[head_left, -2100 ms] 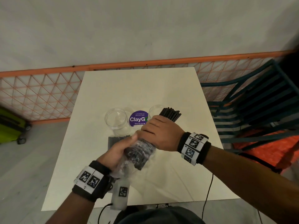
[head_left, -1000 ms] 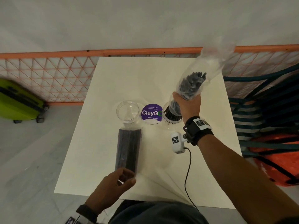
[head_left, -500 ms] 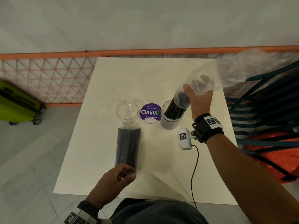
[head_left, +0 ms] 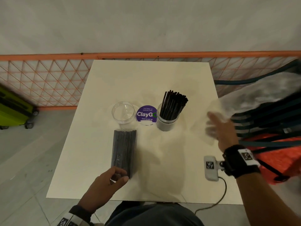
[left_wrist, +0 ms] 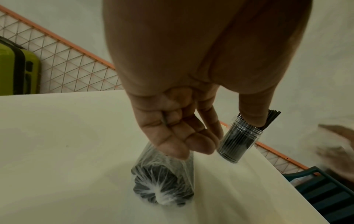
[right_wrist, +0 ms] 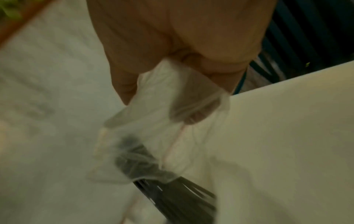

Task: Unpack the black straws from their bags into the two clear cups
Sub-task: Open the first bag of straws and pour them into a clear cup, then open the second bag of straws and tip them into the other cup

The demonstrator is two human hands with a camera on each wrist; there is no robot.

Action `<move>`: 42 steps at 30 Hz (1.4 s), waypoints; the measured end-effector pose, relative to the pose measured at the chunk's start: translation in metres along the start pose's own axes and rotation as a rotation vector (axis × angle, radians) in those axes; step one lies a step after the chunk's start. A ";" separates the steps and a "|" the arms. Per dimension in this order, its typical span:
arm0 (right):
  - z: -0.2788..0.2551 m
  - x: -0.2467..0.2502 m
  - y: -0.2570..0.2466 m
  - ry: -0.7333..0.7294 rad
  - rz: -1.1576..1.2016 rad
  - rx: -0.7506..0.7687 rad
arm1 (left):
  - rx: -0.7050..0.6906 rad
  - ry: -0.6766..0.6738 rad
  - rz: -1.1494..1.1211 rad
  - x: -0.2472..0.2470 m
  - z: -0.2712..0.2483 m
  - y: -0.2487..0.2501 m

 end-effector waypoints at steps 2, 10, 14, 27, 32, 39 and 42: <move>0.000 -0.004 0.038 -0.045 -0.193 -0.148 | -0.008 -0.002 0.004 -0.001 0.000 0.000; 0.005 -0.031 0.130 -0.057 -0.474 -0.381 | -0.048 -0.021 0.047 -0.005 -0.001 0.003; 0.001 -0.025 0.135 -0.009 -0.706 -0.245 | -0.066 0.019 0.055 -0.005 -0.005 0.006; -0.073 -0.026 0.124 -0.253 -0.872 0.049 | 0.107 0.261 0.074 0.012 0.022 -0.035; -0.087 -0.079 0.138 -0.412 -1.006 0.048 | 0.193 0.196 -0.008 0.010 0.042 -0.060; -0.084 -0.171 0.170 -0.599 -1.096 -0.184 | 0.228 -0.051 -0.304 -0.005 0.058 -0.087; -0.092 -0.194 0.180 -0.599 -0.920 -0.299 | 0.196 -0.100 -0.354 -0.004 0.058 -0.083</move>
Point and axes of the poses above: each hand's wrist, its own z-axis towards the middle knuckle, its own x-axis out of the back of the hand, y = z × x, the point moved 3 cm from there along z, towards the middle knuckle, and after that the axes turned 12 degrees about -x, right-handed, at the moved point
